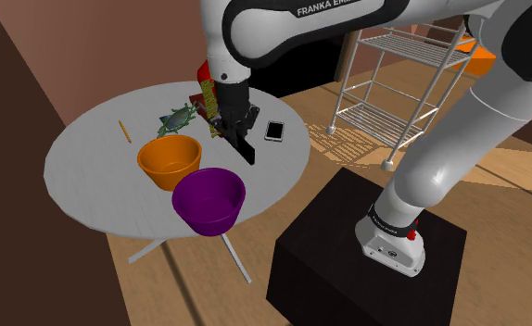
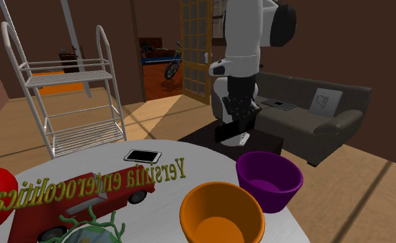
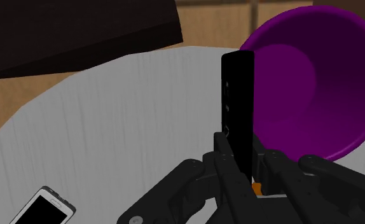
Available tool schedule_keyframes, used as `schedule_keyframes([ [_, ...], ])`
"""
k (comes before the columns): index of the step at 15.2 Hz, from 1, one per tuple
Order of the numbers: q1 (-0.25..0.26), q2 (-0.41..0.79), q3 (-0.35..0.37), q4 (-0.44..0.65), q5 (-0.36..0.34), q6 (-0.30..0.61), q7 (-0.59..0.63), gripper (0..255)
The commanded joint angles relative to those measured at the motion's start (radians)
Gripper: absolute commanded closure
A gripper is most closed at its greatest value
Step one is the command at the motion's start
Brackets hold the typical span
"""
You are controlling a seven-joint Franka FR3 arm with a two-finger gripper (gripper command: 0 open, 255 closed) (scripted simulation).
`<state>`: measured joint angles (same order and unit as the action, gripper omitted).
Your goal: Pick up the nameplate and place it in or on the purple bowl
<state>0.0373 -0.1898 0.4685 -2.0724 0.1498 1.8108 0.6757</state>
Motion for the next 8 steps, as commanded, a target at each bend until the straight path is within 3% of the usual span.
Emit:
schedule_keyframes([
  [1,0.017,0.031,0.033,0.030,-0.004,0.005,0.055,255],
  [8,0.085,0.186,0.137,0.176,-0.065,0.009,0.254,255],
])
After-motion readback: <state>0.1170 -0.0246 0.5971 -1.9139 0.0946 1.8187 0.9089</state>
